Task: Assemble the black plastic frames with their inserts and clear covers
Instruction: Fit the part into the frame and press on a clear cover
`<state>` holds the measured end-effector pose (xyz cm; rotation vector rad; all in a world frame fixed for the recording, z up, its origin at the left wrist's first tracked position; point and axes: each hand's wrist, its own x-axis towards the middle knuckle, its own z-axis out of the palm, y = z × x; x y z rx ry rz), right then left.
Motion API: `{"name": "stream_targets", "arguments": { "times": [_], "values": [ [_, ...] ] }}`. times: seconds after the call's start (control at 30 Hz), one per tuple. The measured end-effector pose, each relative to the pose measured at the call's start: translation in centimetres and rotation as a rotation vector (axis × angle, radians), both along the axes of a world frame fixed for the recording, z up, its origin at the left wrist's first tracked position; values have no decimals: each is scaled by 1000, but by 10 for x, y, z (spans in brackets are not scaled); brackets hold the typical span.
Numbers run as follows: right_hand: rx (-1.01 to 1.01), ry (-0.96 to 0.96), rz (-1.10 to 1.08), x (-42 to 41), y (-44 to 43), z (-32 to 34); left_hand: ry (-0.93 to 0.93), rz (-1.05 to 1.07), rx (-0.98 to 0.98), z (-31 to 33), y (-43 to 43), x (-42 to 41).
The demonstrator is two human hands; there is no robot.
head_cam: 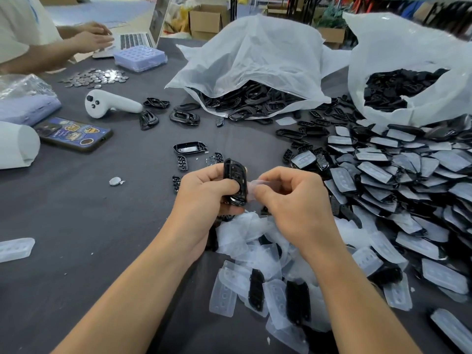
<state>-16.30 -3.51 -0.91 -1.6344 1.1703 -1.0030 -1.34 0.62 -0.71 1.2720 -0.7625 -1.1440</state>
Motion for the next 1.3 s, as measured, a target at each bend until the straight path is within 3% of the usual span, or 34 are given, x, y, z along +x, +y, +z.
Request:
{"name": "stream_targets", "arguments": {
  "times": [0.07, 0.27, 0.37, 0.53, 0.77, 0.87, 1.13, 1.3],
  "values": [
    [-38, 48, -37, -1, 2, 3, -2, 20, 0, 1, -1, 2],
    [282, -592, -9, 6, 7, 19, -103, 77, -26, -5, -1, -1],
    [398, -702, 8, 16, 15, 14, -179, 52, -104, -9, 1, -11],
    [324, -540, -154, 22, 12, 0, -249, 17, -207, -11, 4, -21],
    [161, -371, -141, 17, 7, -4, 37, -74, -189, -10, 5, -23],
    [99, -257, -164, 16, 8, -3, 65, -61, -197, -9, 5, -24],
    [55, -205, -306, 20, 10, -4, 39, -85, -222, -6, 7, -31],
    [39, -166, -248, 17, 6, -7, 23, -198, -206, -7, 10, -34]
  ]
}}
